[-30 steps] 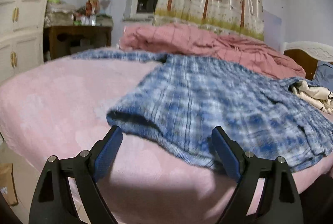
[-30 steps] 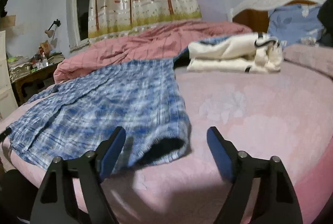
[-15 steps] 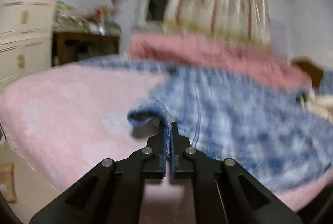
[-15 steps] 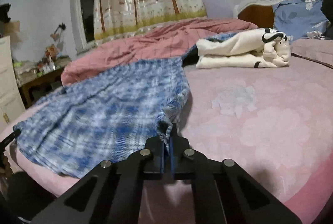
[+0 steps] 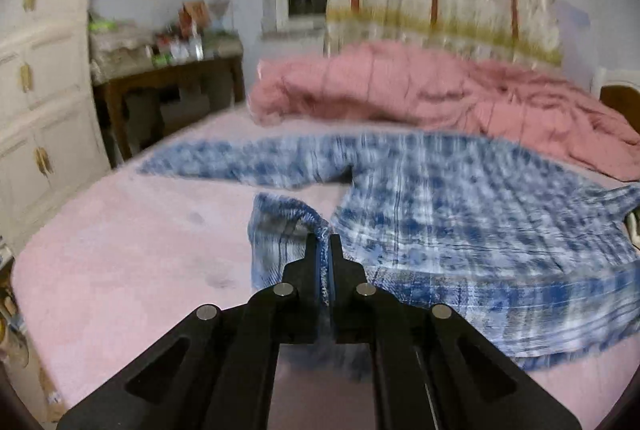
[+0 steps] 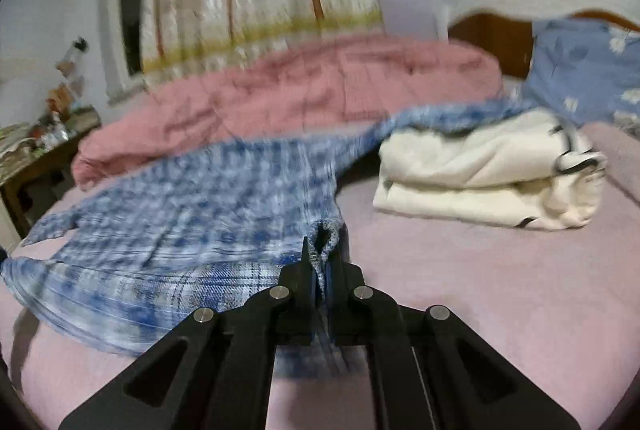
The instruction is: Fold large clothes
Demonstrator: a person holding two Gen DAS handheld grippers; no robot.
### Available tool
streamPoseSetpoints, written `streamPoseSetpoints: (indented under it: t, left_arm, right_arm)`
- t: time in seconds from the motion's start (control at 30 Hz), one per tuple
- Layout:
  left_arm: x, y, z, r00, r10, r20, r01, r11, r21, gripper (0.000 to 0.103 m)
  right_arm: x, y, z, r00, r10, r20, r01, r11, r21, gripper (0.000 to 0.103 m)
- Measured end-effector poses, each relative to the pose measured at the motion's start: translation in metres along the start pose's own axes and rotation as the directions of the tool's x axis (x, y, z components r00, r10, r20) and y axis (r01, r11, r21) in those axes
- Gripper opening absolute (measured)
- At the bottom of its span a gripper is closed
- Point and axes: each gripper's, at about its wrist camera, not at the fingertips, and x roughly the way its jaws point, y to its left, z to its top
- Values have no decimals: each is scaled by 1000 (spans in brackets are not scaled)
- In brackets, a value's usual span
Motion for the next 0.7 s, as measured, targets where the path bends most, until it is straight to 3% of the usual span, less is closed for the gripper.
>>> streamPoseSetpoints:
  t: [0.1,0.2,0.23,0.27,0.3,0.37,0.4,0.43,0.5,0.53,0.6,0.63,0.7]
  left_arm:
    - [36,-20,2,997,33,-68,-29,998,61,3]
    - [66,-39,-8,988,59,-142,-38,988,147,6]
    - [75,-42,-11,982,50,-180,-21,987,157,11]
    - [80,-43,-15,979,34,-202,-2,988,155,25]
    - [77,-42,-16,981,19,-194,11,988,152,34]
    - [53,-39,-14,995,-4,-97,18,990,142,75]
    - [34,-37,-13,1000,-18,-15,20,990,138,84]
    - [16,-36,-14,998,-35,56,26,989,147,94]
    - [-15,-39,-17,988,-65,137,38,981,189,100]
    - [-25,-42,-17,988,-81,131,52,976,213,100]
    - [-32,-53,-19,988,-149,44,133,957,259,100]
    - [-29,-63,-21,983,-179,-36,182,942,283,100]
    - [-17,-85,-27,957,-206,-205,265,910,320,100]
  right_arm:
    - [53,5,10,994,-21,-108,19,1000,-20,4]
    - [86,4,12,986,-24,-164,23,1000,-9,4]
    - [91,5,11,984,-44,-173,40,999,-23,4]
    - [92,6,10,983,-52,-175,47,998,-33,5]
    - [91,6,8,983,-52,-174,45,998,-39,10]
    - [82,9,7,986,-81,-147,71,995,-73,29]
    - [74,8,7,988,-90,-128,80,993,-85,53]
    - [64,5,7,991,-89,-103,80,993,-91,71]
    - [41,3,8,996,-80,-43,76,992,-96,74]
    - [31,3,9,997,-75,-32,71,993,-94,74]
    - [18,5,13,999,-25,-33,22,997,-76,74]
    - [14,9,16,998,24,-55,-28,997,-74,75]
    - [19,33,16,974,132,-185,-154,982,-106,75]
